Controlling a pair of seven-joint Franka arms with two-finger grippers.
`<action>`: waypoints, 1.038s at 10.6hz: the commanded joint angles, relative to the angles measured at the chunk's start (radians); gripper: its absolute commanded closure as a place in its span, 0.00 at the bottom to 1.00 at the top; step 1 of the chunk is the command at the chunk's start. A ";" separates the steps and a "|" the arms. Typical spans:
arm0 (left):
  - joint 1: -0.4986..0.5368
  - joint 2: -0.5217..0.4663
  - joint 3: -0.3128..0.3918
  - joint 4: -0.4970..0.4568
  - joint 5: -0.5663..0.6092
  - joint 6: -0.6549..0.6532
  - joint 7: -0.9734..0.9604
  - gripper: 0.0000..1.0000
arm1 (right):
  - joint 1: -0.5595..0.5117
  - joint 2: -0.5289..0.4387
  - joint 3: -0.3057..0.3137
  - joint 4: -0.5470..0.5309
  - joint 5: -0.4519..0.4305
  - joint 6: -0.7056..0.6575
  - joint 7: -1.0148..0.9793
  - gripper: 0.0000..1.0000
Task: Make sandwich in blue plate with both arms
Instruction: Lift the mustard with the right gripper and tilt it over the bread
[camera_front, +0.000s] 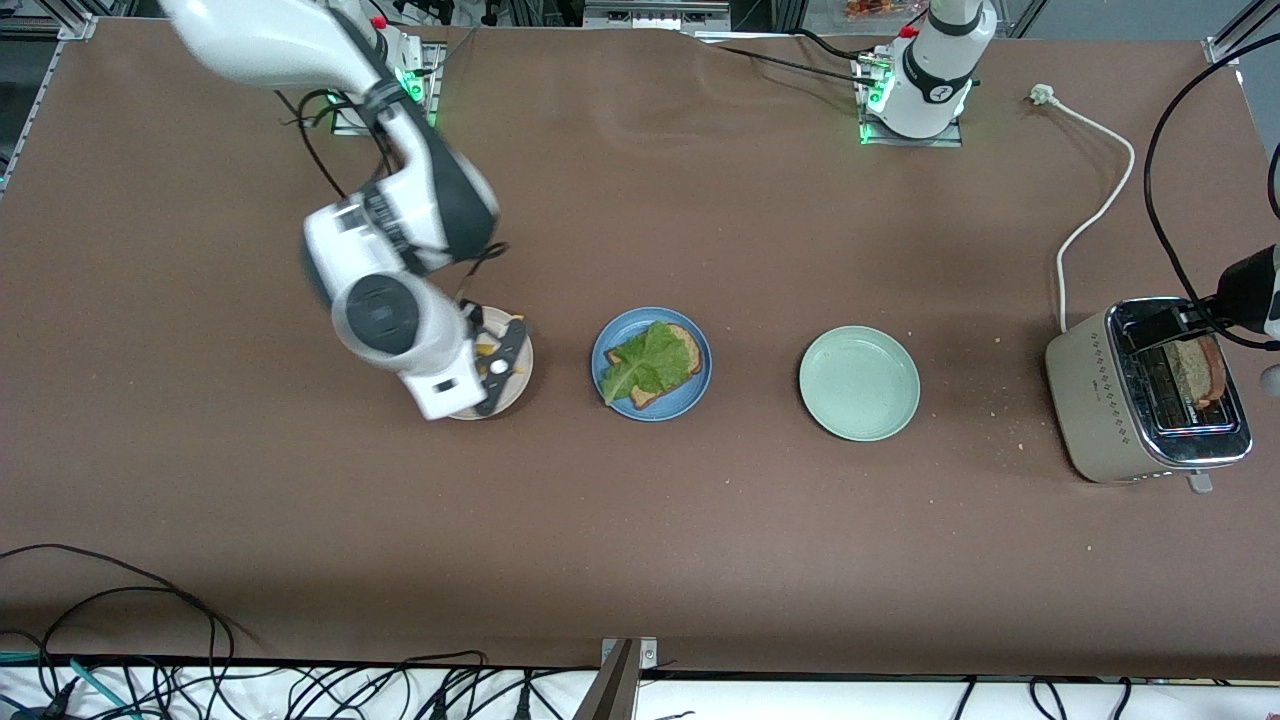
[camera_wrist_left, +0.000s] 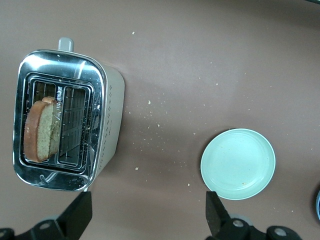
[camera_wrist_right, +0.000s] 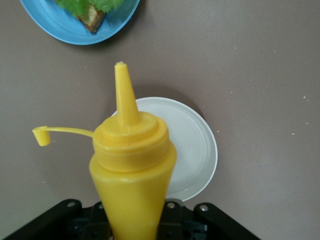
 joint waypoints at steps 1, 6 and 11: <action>0.028 -0.002 0.004 0.010 0.024 -0.009 0.075 0.00 | 0.162 0.034 -0.016 0.042 -0.239 -0.044 0.126 1.00; 0.171 0.056 0.005 0.016 0.056 -0.003 0.257 0.00 | 0.328 0.094 -0.018 0.042 -0.632 -0.187 0.154 1.00; 0.239 0.173 0.005 0.016 0.148 0.108 0.282 0.00 | 0.291 0.095 -0.018 0.048 -0.537 -0.192 0.060 1.00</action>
